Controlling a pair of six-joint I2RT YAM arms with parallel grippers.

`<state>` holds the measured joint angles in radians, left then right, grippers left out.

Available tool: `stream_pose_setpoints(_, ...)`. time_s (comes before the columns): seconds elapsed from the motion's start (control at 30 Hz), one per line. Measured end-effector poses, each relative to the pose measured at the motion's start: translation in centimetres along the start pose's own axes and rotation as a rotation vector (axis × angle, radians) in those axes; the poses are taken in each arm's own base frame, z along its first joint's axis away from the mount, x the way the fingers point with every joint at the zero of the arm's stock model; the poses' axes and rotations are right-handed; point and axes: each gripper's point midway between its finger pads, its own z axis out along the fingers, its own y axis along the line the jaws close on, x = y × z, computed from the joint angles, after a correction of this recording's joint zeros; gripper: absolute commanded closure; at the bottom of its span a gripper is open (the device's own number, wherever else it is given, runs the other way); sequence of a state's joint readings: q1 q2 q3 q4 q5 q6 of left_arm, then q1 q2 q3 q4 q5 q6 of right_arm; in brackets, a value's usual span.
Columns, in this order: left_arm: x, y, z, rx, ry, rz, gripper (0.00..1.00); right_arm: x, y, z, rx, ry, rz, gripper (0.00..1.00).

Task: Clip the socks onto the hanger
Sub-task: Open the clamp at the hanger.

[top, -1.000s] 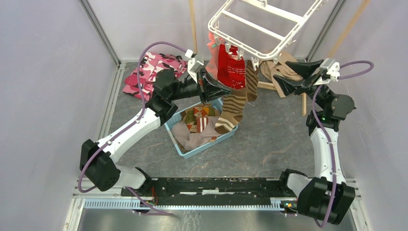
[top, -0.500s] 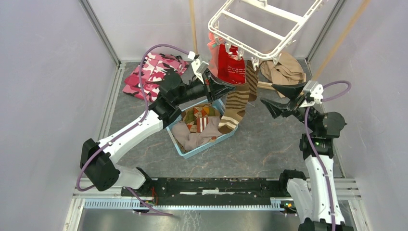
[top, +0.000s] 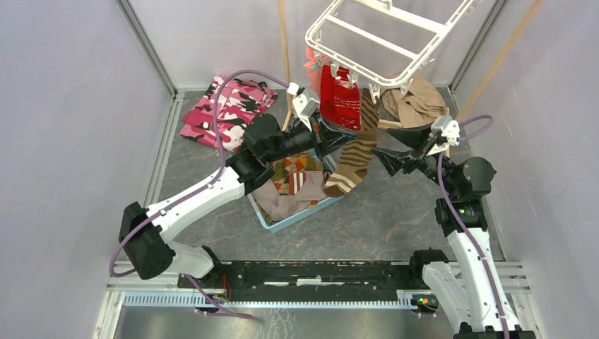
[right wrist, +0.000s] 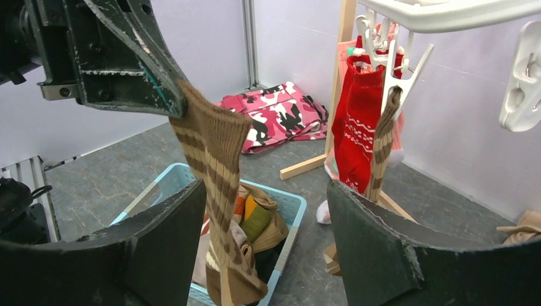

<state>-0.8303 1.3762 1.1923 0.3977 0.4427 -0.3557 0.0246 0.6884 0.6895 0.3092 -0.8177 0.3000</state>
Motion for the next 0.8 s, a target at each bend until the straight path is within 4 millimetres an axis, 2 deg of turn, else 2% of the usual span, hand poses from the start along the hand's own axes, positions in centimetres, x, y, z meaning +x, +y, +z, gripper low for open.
stream_pose_setpoints(0.1,0.2,-0.5,0.2,0.006,0.001,0.004,0.98,-0.2,0.1,0.7,-0.011,0.006,0.004,0.29)
stream_pose_setpoints(0.2,0.1,-0.8,0.3,0.004,-0.003,0.012,0.98,-0.6,0.4,1.4,-0.036,0.007,0.004,0.38)
stream_pose_setpoints(0.43,-0.1,-0.9,0.3,-0.006,-0.012,0.017,0.98,-1.0,2.2,2.8,-0.104,0.003,0.0,0.66)
stream_pose_setpoints(0.67,-0.5,-0.5,0.3,-0.048,-0.029,0.023,0.98,-2.2,2.2,2.7,-0.072,-0.017,-0.047,0.91)
stream_pose_setpoints(0.8,-0.6,-0.3,0.4,-0.068,-0.037,0.028,0.98,-3.2,2.2,2.1,-0.038,-0.046,-0.083,1.0)
